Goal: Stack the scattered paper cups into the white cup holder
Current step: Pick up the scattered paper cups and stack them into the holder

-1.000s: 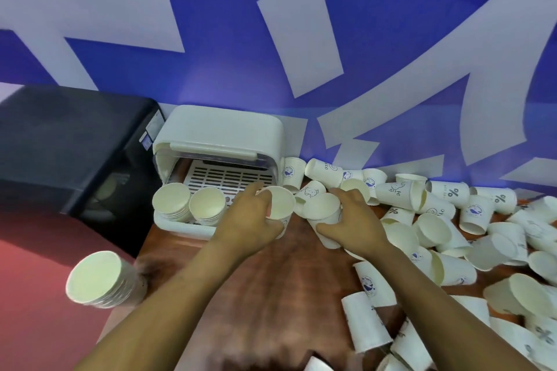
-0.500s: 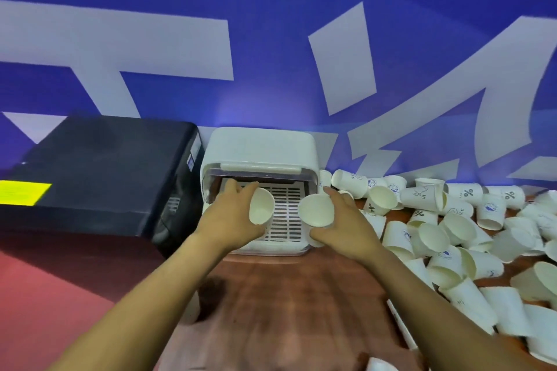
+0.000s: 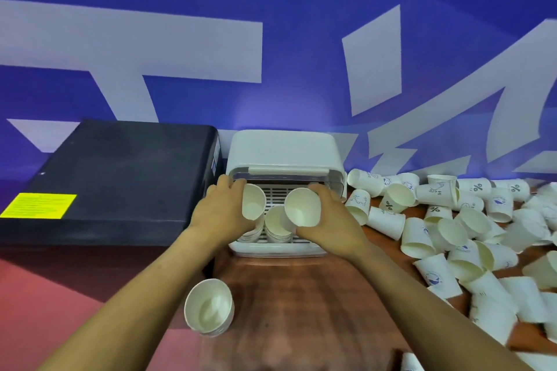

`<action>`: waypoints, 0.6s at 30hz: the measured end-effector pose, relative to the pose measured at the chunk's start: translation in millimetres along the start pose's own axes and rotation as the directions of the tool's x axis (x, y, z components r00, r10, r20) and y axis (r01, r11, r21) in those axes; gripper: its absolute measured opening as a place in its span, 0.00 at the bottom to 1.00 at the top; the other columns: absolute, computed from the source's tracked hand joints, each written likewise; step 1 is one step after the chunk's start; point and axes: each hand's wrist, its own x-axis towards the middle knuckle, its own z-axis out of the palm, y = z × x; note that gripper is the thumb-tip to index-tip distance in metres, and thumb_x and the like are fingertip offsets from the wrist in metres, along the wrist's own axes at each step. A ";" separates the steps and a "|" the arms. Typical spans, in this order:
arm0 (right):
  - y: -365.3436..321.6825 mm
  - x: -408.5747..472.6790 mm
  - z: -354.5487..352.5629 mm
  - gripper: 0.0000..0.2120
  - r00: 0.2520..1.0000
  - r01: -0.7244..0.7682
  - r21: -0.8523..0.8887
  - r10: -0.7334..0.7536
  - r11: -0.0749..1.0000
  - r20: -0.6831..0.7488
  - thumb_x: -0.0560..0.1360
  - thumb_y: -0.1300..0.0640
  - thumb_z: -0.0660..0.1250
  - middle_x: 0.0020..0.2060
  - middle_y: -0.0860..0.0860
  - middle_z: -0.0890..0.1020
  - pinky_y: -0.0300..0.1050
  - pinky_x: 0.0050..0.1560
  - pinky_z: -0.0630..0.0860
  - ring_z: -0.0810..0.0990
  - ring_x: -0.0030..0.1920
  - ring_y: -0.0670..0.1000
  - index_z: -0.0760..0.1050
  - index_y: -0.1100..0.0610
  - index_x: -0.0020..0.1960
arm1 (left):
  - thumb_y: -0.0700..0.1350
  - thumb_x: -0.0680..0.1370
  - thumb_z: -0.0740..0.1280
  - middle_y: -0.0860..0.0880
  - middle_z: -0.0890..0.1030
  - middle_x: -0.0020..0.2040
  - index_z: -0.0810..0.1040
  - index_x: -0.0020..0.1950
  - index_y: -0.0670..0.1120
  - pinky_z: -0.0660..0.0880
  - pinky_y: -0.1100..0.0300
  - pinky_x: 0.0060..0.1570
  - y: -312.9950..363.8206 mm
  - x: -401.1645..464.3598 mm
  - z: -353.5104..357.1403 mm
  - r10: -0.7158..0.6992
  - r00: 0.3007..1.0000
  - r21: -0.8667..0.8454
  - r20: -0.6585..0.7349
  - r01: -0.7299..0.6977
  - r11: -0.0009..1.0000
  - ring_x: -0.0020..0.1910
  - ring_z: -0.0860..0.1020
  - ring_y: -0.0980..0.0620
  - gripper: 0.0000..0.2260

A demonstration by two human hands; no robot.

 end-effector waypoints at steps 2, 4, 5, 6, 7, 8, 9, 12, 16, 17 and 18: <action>-0.7 4.4 4.4 0.37 1.000 0.000 0.012 0.000 1.000 0.005 0.59 0.44 0.73 0.60 0.45 0.70 0.53 0.55 0.75 0.73 0.58 0.49 0.62 0.44 0.64 | 0.58 0.71 0.71 0.46 0.65 0.66 0.61 0.73 0.50 0.74 0.52 0.55 -3.5 2.3 0.1 -0.017 1.000 0.004 0.003 0.017 1.000 0.64 0.69 0.45 0.35; 0.1 8.0 8.4 0.38 1.000 -0.003 0.011 0.003 1.000 0.022 0.58 0.43 0.74 0.60 0.46 0.70 0.53 0.55 0.75 0.73 0.58 0.49 0.62 0.44 0.64 | 0.57 0.71 0.71 0.46 0.65 0.66 0.61 0.73 0.50 0.74 0.52 0.54 -4.8 2.6 2.5 -0.043 0.999 -0.008 0.032 0.043 0.999 0.64 0.68 0.45 0.35; 0.2 9.2 10.0 0.38 1.000 -0.001 0.004 0.001 1.000 0.030 0.59 0.44 0.75 0.60 0.46 0.70 0.52 0.55 0.75 0.73 0.58 0.49 0.61 0.45 0.65 | 0.56 0.71 0.72 0.47 0.65 0.66 0.61 0.73 0.50 0.74 0.52 0.55 -5.1 3.1 4.2 -0.050 0.998 -0.008 0.044 0.051 0.999 0.64 0.68 0.45 0.35; 0.9 10.8 11.9 0.38 0.999 0.001 -0.004 -0.001 1.000 0.036 0.61 0.45 0.75 0.61 0.46 0.70 0.52 0.56 0.74 0.72 0.58 0.49 0.61 0.45 0.65 | 0.56 0.71 0.72 0.47 0.65 0.65 0.61 0.73 0.49 0.74 0.52 0.55 -5.4 3.9 5.8 -0.053 0.997 -0.006 0.050 0.054 0.999 0.64 0.68 0.45 0.35; 1.6 12.7 13.7 0.38 0.999 0.008 -0.011 -0.008 1.000 0.037 0.62 0.46 0.76 0.61 0.46 0.70 0.51 0.56 0.74 0.72 0.59 0.49 0.61 0.46 0.66 | 0.55 0.71 0.72 0.47 0.65 0.65 0.60 0.73 0.49 0.74 0.52 0.55 -5.8 5.2 7.3 -0.054 0.997 -0.006 0.054 0.055 0.998 0.64 0.68 0.45 0.35; 2.3 15.0 15.4 0.38 0.999 0.015 -0.012 -0.014 1.000 0.038 0.62 0.46 0.76 0.61 0.46 0.70 0.50 0.56 0.74 0.73 0.59 0.50 0.61 0.46 0.66 | 0.55 0.71 0.72 0.47 0.65 0.65 0.60 0.73 0.49 0.74 0.53 0.55 -6.3 7.0 8.6 -0.054 0.997 -0.008 0.058 0.055 0.998 0.64 0.68 0.45 0.35; 3.1 17.1 17.2 0.37 0.999 0.022 -0.011 -0.022 1.000 0.039 0.62 0.46 0.76 0.62 0.46 0.70 0.49 0.55 0.74 0.73 0.59 0.50 0.61 0.47 0.65 | 0.55 0.71 0.72 0.47 0.65 0.65 0.60 0.74 0.49 0.73 0.53 0.55 -6.7 8.5 9.5 -0.054 0.997 -0.010 0.061 0.055 0.998 0.63 0.68 0.45 0.35; 4.8 22.5 21.7 0.38 0.998 0.022 -0.027 -0.020 0.999 0.057 0.63 0.45 0.76 0.64 0.46 0.70 0.47 0.56 0.72 0.72 0.60 0.50 0.61 0.48 0.67 | 0.55 0.71 0.72 0.46 0.65 0.66 0.59 0.74 0.49 0.73 0.52 0.57 -6.7 13.4 13.0 -0.059 0.995 -0.004 0.085 0.060 0.998 0.64 0.68 0.45 0.36; 9.1 30.3 28.8 0.38 0.997 0.001 -0.013 0.000 1.000 0.081 0.64 0.45 0.76 0.64 0.46 0.69 0.47 0.56 0.72 0.72 0.60 0.50 0.61 0.47 0.67 | 0.55 0.72 0.71 0.45 0.64 0.66 0.59 0.73 0.48 0.72 0.52 0.57 -6.7 20.2 20.9 -0.077 0.990 0.017 0.115 0.076 0.997 0.64 0.68 0.44 0.35; 10.3 31.5 30.8 0.38 0.996 -0.012 -0.012 0.013 1.000 0.091 0.64 0.45 0.76 0.63 0.47 0.70 0.48 0.56 0.72 0.72 0.60 0.50 0.61 0.46 0.67 | 0.54 0.72 0.71 0.45 0.64 0.66 0.59 0.73 0.47 0.72 0.51 0.58 -6.9 22.0 23.5 -0.082 0.989 0.022 0.126 0.079 0.997 0.64 0.68 0.44 0.35; 11.5 32.5 32.9 0.38 0.995 -0.026 -0.015 0.027 1.000 0.100 0.64 0.45 0.76 0.63 0.47 0.69 0.48 0.56 0.72 0.72 0.60 0.50 0.61 0.46 0.67 | 0.54 0.72 0.72 0.45 0.64 0.66 0.59 0.73 0.47 0.72 0.51 0.58 -7.2 23.6 26.2 -0.086 0.986 0.029 0.140 0.083 0.996 0.64 0.68 0.44 0.35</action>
